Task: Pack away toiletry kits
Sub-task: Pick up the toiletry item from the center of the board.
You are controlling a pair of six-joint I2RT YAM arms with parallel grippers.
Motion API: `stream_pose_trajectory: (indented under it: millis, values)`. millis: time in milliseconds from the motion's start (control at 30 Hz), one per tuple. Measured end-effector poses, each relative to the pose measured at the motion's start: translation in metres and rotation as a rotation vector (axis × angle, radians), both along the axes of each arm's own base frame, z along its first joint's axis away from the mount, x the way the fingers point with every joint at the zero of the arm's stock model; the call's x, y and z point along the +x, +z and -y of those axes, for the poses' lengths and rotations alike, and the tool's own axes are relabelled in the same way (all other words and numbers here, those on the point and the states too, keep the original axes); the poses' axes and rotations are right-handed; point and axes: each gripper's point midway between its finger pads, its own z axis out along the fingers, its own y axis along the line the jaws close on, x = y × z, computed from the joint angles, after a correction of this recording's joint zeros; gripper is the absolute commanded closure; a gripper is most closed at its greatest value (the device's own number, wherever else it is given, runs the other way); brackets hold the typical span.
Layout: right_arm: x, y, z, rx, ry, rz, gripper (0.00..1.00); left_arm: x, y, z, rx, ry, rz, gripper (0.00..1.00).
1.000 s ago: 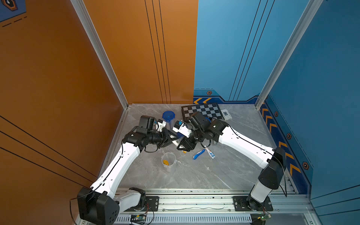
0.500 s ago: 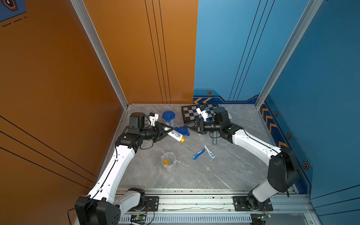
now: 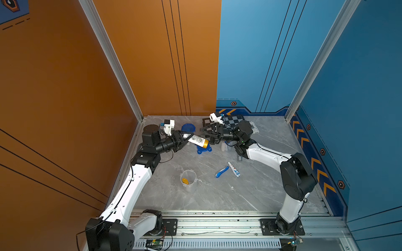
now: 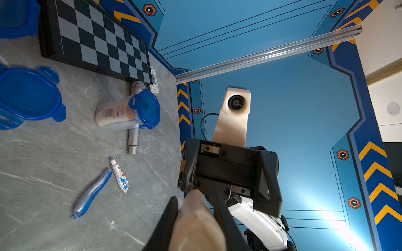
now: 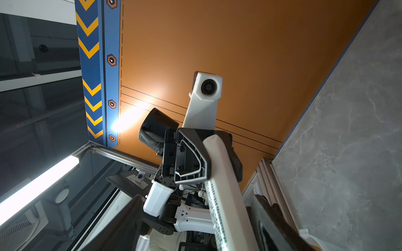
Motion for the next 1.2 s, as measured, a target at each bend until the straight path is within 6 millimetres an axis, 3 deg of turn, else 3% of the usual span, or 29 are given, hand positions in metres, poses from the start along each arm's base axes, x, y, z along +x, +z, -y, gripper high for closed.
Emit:
stream_pose_trajectory:
  millis: [200,400,633,800,933,1000,1200]
  values:
    - [-0.01,-0.002,-0.004,-0.013,0.051,-0.002,0.36,0.004,0.014,-0.002,-0.03,0.023,0.053,1.0]
    - [-0.012,-0.012,-0.007,-0.049,0.07,-0.02,0.66,0.005,0.017,-0.003,-0.043,0.036,0.074,1.0]
    - [-0.014,-0.013,-0.007,-0.056,0.077,0.008,0.86,0.002,0.017,-0.004,-0.073,0.049,0.058,0.98]
    - [-0.014,-0.021,-0.007,-0.09,0.074,0.015,0.92,-0.001,0.009,-0.008,-0.077,0.057,0.047,0.53]
    - [-0.012,-0.033,0.001,-0.23,0.027,0.038,0.96,0.001,-0.006,-0.031,-0.048,0.127,0.016,0.18]
    - [-0.01,-0.035,0.007,-0.335,-0.005,0.085,0.97,0.001,-0.01,-0.052,-0.001,0.196,0.004,0.09]
    - [-0.034,-0.054,0.034,-0.674,0.0,0.244,0.99,-0.006,-0.012,-0.119,0.239,0.447,-0.056,0.08]
